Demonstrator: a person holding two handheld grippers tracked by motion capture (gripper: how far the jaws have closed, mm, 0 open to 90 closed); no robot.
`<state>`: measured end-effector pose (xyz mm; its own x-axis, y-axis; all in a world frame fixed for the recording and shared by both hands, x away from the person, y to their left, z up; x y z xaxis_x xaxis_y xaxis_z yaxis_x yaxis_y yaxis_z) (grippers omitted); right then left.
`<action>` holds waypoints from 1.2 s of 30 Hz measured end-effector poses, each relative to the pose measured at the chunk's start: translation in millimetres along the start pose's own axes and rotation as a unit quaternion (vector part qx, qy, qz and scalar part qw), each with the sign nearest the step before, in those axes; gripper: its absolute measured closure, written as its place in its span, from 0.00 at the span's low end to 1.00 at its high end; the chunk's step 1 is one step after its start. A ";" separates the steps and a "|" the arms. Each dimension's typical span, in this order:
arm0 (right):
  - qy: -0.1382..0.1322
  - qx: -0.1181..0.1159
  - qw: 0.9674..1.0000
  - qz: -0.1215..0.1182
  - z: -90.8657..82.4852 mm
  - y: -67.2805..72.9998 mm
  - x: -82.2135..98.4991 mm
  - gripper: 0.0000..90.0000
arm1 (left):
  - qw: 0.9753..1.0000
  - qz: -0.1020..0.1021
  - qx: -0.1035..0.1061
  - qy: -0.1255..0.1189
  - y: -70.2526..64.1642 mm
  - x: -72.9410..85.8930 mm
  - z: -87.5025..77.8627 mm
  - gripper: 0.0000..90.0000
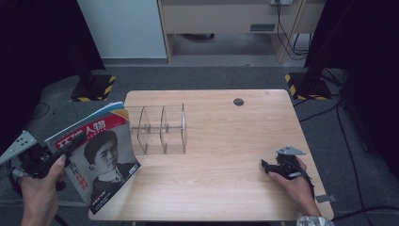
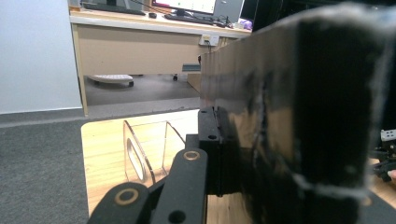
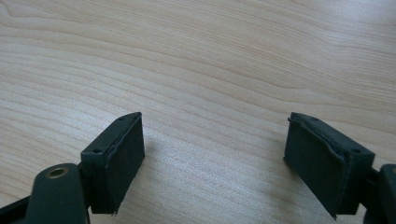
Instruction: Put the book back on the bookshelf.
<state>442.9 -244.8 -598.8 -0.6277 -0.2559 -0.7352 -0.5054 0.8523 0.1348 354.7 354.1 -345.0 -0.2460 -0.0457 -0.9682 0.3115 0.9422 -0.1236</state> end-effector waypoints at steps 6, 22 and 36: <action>0.000 0.000 1.000 0.000 0.0 0.0 0.0 0.22 | 1.000 -0.003 -0.018 0.000 10.6 -4.5 -0.3 0.97; 0.000 0.000 1.000 0.000 0.0 0.0 0.0 0.22 | 0.999 -0.018 -0.038 -0.010 24.3 -18.6 15.2 0.96; 0.000 0.000 1.000 0.000 0.0 0.0 0.0 0.22 | 0.997 -0.026 -0.067 -0.038 34.4 -29.1 50.1 0.96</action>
<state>442.9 -244.8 -598.8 -0.6278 -0.2560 -0.7350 -0.5059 0.8519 0.1354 418.6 371.2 -332.0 -0.1872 -0.1165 -0.9754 0.1736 0.9734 -0.1496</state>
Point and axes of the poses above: each handheld gripper's, and its own axes: z roughly forward along the jaws, x roughly out of its underside, y roughly to its left, the point moved 9 cm from there along z, roughly forward along the jaws, and after that the axes turned 11 degrees about -x, right-handed, at the moved point
